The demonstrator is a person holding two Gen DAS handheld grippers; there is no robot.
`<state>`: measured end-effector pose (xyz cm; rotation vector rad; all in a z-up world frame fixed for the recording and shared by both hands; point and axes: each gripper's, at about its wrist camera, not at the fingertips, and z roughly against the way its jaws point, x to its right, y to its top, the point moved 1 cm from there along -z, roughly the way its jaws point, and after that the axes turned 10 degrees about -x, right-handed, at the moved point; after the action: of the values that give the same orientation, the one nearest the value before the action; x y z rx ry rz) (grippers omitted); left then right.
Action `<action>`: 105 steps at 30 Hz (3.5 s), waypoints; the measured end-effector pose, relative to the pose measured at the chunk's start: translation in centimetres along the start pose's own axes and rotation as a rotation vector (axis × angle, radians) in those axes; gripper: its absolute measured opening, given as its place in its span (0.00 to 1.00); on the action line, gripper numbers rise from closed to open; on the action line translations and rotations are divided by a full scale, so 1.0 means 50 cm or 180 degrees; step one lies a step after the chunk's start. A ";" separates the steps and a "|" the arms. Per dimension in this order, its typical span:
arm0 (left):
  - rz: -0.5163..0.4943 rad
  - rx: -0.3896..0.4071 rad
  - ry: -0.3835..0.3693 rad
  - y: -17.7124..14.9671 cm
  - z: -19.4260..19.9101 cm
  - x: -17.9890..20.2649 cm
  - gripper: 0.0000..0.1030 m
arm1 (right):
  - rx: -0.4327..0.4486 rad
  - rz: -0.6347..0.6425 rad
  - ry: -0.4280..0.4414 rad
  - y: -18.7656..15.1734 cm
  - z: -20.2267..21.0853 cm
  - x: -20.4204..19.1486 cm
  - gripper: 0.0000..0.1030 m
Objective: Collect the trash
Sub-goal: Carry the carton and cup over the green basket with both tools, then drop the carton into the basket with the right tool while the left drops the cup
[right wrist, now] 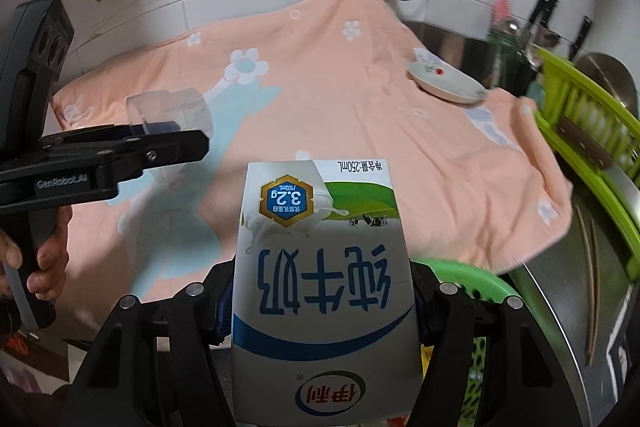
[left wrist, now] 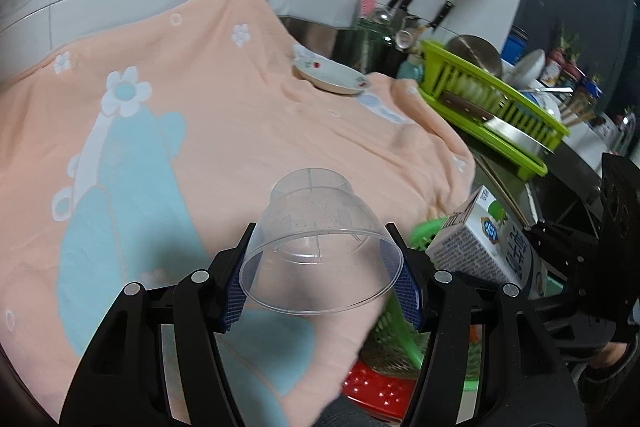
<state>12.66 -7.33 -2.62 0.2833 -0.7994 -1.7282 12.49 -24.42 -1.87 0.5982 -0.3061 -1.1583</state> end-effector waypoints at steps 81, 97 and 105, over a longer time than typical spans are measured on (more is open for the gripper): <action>-0.0934 -0.0619 -0.0500 -0.114 -0.149 0.328 0.61 | 0.0133 -0.1361 -0.0483 -0.295 0.122 0.257 0.79; -0.0897 -0.0618 -0.0488 -0.114 -0.149 0.327 0.75 | 0.0146 -0.1429 -0.0473 -0.307 0.126 0.268 0.80; -0.0804 -0.0520 -0.0347 -0.106 -0.132 0.297 0.85 | 0.0150 -0.1441 -0.0439 -0.307 0.122 0.261 0.82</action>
<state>7.68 -22.87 -7.75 0.1856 -0.7187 -2.0489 2.62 -42.28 -6.93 0.6490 -0.3254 -1.6361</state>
